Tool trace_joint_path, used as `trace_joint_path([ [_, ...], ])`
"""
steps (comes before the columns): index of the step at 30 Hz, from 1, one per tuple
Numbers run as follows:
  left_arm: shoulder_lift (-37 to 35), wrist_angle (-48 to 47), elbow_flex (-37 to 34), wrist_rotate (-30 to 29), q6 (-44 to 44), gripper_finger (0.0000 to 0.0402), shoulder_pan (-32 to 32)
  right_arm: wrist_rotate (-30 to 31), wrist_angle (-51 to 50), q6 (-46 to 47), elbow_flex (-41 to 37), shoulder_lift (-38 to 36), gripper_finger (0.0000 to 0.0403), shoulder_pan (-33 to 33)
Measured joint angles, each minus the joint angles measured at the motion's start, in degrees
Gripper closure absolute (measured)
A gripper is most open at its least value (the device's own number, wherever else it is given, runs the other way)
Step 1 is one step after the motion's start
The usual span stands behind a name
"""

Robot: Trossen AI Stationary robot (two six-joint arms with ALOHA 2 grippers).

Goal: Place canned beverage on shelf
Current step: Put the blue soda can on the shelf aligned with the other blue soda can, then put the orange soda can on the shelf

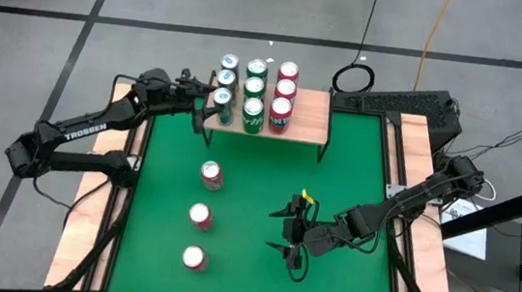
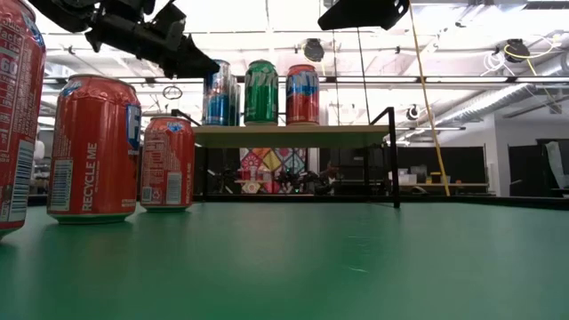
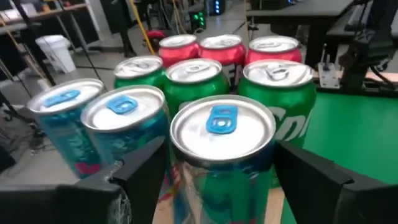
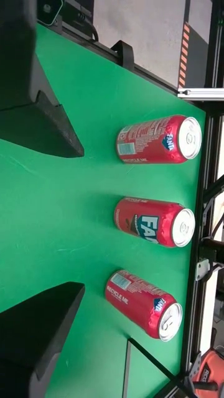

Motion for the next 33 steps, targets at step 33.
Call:
trace_joint_path([
  [33, -16.5, -22.3, 0.2, -22.8, -14.4, 0.0118, -30.9, -7.1, -1.5, 0.2, 0.0, 0.0, 0.0067, 0.0],
])
